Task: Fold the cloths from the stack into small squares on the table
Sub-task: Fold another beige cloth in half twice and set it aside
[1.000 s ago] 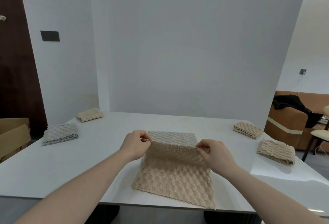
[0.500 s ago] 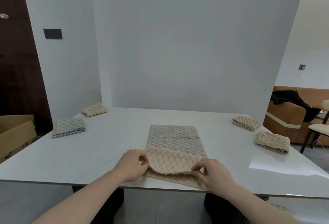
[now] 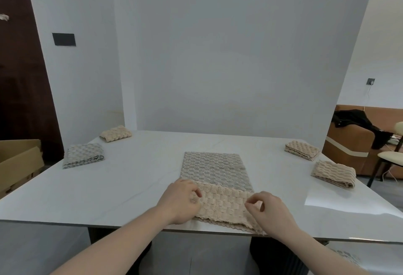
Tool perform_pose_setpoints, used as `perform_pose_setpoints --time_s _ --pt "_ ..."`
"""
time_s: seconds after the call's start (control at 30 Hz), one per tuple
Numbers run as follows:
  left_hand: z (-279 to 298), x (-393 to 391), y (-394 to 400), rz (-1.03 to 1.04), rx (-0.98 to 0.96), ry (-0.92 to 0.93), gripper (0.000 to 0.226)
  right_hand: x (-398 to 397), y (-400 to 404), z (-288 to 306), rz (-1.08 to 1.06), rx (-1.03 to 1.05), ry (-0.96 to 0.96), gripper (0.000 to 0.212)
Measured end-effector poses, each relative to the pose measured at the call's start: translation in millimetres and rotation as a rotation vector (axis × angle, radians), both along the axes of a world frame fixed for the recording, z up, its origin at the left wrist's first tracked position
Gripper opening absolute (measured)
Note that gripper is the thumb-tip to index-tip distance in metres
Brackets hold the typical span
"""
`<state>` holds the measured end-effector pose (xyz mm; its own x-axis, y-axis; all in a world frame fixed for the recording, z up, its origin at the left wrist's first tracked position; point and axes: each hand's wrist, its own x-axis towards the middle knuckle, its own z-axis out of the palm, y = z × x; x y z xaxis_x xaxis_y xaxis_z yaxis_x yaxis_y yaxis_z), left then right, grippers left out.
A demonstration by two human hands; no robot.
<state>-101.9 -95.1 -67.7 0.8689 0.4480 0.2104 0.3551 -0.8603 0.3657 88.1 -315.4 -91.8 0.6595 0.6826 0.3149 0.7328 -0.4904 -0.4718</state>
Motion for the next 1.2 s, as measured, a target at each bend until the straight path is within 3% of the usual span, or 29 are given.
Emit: perform_pose_setpoints --time_s 0.03,0.2,0.3,0.83,1.03,1.2 --pt "-1 6 -6 -0.030 -0.010 0.015 0.032 6 1 -3 -0.054 -0.005 0.022 0.013" --pt "-17 36 -31 -0.099 0.010 0.153 0.059 29 6 -23 -0.252 -0.108 0.211 0.071" --pt "-28 49 -39 -0.093 0.028 0.205 0.067 33 9 -29 -0.288 -0.109 0.279 0.080" --pt "-49 65 -46 -0.046 0.061 0.337 0.086 38 14 -22 -0.292 -0.135 0.351 0.044" --pt "-27 48 -2 0.091 0.027 0.118 0.071 52 13 -32 -0.287 -0.031 0.463 0.029" --pt "-47 18 37 0.250 0.027 0.085 0.070 53 13 -32 -0.317 0.146 0.516 0.017"
